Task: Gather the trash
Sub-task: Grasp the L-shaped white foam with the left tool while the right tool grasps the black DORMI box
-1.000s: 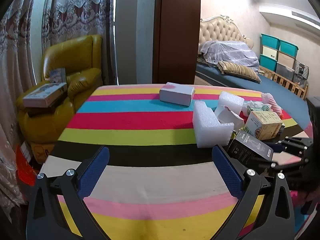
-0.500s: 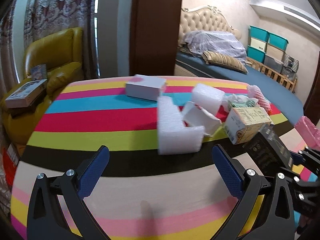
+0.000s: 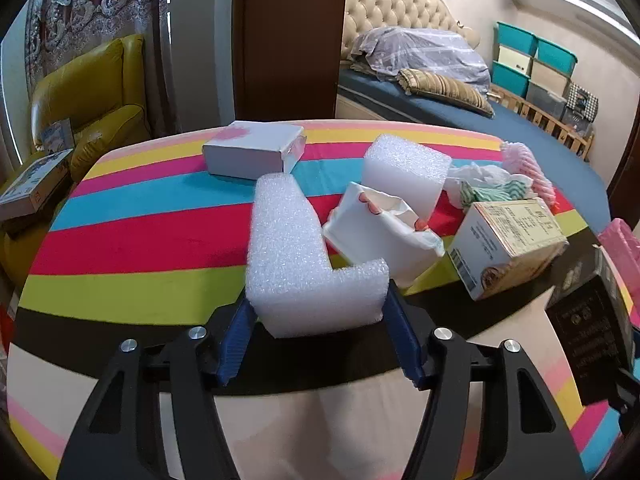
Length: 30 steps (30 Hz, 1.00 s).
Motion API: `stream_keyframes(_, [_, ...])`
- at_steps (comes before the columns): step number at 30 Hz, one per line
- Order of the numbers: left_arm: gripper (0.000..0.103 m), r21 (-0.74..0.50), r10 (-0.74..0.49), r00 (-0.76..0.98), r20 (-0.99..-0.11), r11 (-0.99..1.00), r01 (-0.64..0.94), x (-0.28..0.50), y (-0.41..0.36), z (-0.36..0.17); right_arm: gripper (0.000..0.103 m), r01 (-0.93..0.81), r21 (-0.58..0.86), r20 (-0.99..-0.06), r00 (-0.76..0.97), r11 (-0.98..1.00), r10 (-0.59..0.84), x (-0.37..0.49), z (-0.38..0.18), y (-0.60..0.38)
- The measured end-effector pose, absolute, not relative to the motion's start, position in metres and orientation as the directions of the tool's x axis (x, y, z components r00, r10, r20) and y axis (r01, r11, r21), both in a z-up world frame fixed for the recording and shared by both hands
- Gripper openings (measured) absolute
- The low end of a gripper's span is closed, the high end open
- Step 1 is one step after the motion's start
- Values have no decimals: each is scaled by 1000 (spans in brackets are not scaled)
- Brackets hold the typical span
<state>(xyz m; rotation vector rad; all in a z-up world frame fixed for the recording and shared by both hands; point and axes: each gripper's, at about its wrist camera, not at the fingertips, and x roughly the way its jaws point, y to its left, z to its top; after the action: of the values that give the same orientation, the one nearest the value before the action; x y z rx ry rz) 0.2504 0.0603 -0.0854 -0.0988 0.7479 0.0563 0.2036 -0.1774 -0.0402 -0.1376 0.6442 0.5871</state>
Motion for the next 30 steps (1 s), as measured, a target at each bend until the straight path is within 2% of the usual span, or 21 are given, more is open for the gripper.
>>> stream_keyframes(13, [58,-25,37,813,-581,998,-63,167,64,-62,38,-558,63,-592,647,827,482,182,-45,-174])
stream_keyframes(30, [58,-7,-59,883,-465,998,63,140,9,-46,38,-452,62,-522,745,890,415,167,-35,-205])
